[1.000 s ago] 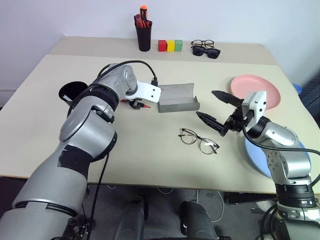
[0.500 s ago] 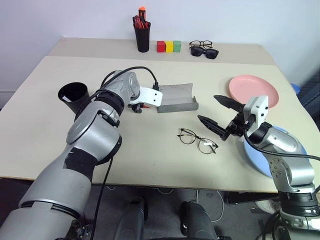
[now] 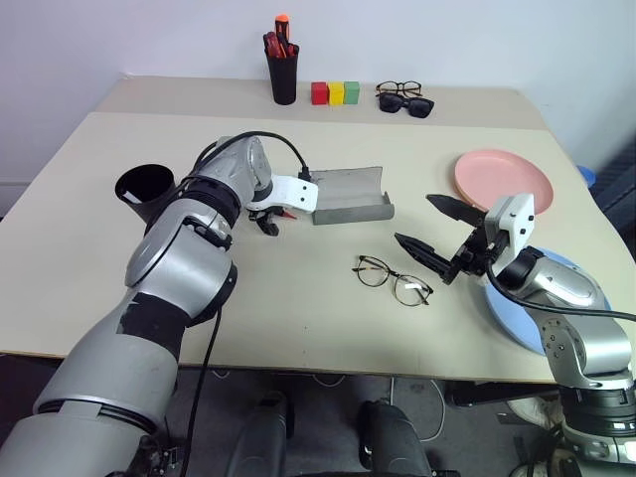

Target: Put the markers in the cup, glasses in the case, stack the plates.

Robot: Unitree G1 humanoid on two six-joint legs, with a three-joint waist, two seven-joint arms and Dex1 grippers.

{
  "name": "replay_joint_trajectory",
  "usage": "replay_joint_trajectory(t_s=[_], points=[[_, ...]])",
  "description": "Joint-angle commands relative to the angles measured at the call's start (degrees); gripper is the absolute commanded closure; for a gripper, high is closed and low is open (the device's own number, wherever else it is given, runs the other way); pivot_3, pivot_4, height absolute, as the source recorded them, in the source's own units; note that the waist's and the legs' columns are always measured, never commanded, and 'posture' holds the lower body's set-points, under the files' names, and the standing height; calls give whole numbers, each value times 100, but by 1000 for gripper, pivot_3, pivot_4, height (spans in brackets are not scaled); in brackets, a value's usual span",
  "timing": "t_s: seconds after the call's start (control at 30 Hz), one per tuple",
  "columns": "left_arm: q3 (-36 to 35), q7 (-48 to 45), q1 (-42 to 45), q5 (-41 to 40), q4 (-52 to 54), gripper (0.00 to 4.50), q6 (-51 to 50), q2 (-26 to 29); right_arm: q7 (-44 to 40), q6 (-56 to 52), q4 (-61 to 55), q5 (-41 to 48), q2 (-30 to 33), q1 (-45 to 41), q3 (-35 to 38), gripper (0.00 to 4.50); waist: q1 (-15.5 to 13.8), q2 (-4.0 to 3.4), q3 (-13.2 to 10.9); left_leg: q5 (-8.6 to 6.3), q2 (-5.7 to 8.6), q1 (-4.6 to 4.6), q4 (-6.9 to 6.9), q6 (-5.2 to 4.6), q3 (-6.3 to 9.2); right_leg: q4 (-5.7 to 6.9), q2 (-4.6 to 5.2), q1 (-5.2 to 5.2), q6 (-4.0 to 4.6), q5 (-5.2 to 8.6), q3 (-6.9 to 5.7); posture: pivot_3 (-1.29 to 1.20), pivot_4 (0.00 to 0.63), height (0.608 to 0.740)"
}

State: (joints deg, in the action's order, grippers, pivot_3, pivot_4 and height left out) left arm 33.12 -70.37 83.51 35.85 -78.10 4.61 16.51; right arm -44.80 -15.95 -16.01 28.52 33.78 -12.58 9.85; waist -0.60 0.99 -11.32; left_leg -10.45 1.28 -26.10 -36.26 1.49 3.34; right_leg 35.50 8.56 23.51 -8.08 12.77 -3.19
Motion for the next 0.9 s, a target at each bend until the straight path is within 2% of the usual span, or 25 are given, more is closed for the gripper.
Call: replay_joint_trajectory(t_s=[0.03, 0.13, 0.5, 0.73, 0.9], points=[[101, -280, -114, 145, -94, 1385, 107, 106, 28, 50, -221, 78, 37, -49, 136, 0, 6, 0, 0, 0, 0, 0, 0, 0, 0, 0, 0, 0, 0, 0, 0, 0, 150, 740], [29, -264, -91, 100, -86, 1385, 60, 112, 28, 64, -187, 64, 34, -58, 132, 0, 6, 0, 0, 0, -1, 0, 1, 0, 0, 0, 0, 0, 0, 0, 0, 0, 150, 740], [-81, 765, 235, 119, -112, 1385, -245, 69, 21, 152, -44, -1, 7, -205, 109, 0, -5, 1, -1, 0, -1, 10, -1, -1, 1, 4, 0, -7, 0, 0, 0, 0, 150, 740], [8, 1510, 284, 315, -159, 1385, -438, -111, 104, 208, -94, -20, -42, -133, 133, 0, -8, 2, -1, 0, 0, 8, 0, -1, 1, 3, 0, -7, -1, 0, 0, 0, 150, 740], [-11, 1699, 250, 394, -192, 1385, -529, -311, 211, 229, -242, 9, -33, 70, 193, 0, -19, 2, -1, 0, 1, 8, -1, -1, 1, 3, 0, -9, -1, 0, 0, 0, 150, 740]])
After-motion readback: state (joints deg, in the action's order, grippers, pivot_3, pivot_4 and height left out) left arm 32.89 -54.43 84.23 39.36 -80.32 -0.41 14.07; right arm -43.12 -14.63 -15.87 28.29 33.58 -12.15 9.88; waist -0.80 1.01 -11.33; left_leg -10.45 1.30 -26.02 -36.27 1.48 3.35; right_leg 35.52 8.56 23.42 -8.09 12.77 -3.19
